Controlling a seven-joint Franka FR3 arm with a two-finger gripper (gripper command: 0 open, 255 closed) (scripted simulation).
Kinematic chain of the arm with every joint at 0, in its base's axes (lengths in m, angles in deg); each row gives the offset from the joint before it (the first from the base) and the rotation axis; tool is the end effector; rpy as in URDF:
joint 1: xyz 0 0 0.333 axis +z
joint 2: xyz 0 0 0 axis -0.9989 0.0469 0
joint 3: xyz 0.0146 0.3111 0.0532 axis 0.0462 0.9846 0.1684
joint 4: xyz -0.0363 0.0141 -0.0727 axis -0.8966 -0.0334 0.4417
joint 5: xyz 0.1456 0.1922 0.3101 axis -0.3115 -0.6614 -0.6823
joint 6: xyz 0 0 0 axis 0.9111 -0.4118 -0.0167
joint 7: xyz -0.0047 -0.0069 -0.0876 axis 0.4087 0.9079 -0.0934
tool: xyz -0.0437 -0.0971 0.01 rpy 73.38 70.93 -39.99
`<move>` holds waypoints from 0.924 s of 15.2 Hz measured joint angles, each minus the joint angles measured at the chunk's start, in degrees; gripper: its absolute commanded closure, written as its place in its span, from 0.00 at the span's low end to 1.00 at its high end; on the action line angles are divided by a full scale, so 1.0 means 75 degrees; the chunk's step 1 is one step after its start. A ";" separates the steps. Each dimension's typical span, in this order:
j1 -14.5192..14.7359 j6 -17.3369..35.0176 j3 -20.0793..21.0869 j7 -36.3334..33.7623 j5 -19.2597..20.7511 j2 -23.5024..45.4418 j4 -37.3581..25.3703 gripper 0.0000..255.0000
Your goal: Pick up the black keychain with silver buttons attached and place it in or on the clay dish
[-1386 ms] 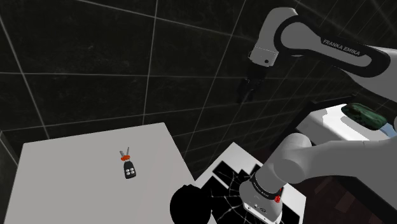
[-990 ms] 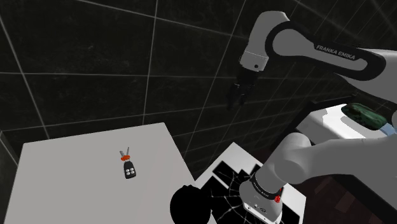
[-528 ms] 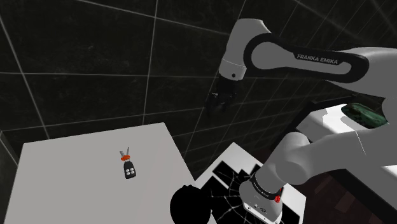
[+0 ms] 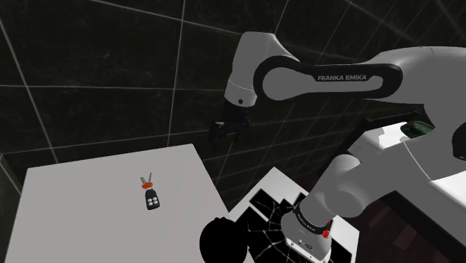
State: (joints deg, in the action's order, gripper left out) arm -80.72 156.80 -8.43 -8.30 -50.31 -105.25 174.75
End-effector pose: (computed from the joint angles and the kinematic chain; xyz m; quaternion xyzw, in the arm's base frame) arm 0.3679 0.1978 0.4724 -0.9946 0.0840 0.0496 0.0344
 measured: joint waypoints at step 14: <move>0.0441 0.1787 0.1560 -0.2622 0.1401 0.3900 -0.2333 0.00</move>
State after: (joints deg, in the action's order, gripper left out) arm -77.41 170.20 3.27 -27.96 -39.80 -76.00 157.25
